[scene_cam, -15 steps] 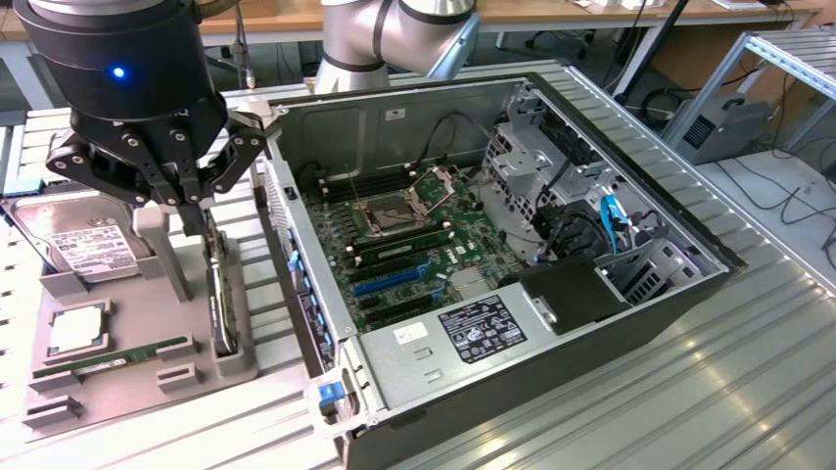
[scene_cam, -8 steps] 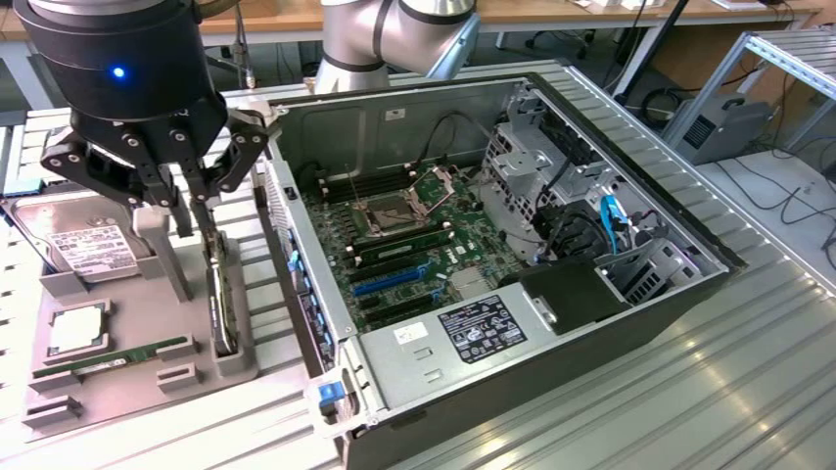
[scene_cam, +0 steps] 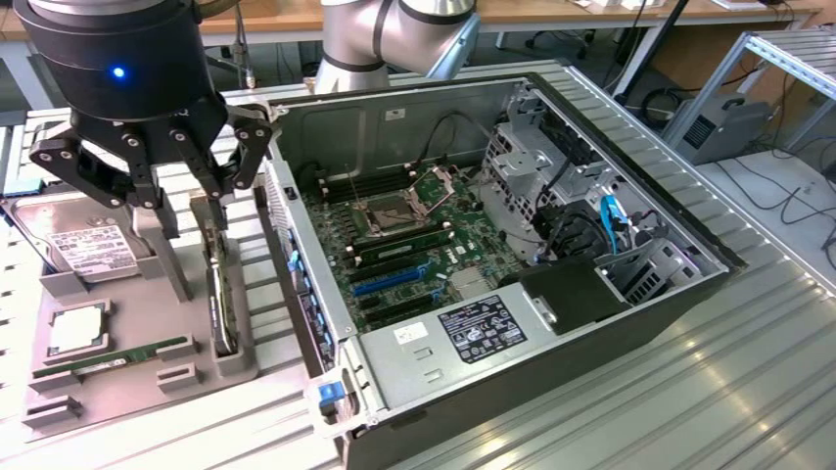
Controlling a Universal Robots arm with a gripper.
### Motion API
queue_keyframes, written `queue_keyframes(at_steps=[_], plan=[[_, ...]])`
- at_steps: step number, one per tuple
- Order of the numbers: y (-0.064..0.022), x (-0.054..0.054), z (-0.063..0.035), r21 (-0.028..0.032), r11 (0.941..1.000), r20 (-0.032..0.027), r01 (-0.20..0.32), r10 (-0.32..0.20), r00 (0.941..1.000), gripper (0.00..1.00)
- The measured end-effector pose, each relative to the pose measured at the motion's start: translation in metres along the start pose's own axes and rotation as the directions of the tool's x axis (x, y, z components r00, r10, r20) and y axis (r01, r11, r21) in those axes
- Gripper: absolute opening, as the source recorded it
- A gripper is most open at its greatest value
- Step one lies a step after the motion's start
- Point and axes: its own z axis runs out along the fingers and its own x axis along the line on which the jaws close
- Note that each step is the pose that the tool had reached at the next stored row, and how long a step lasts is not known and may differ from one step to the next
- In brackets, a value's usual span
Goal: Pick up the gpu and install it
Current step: 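Pick up the gpu and move the gpu toward the slot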
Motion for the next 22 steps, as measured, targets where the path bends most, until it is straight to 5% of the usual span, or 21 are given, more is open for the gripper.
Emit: queue_keyframes(at_steps=[22], plan=[[0.0000, 0.000, 0.0100, 0.0000, 1.0000, 0.0000, 0.000, 0.000, 1.0000, 0.42]])
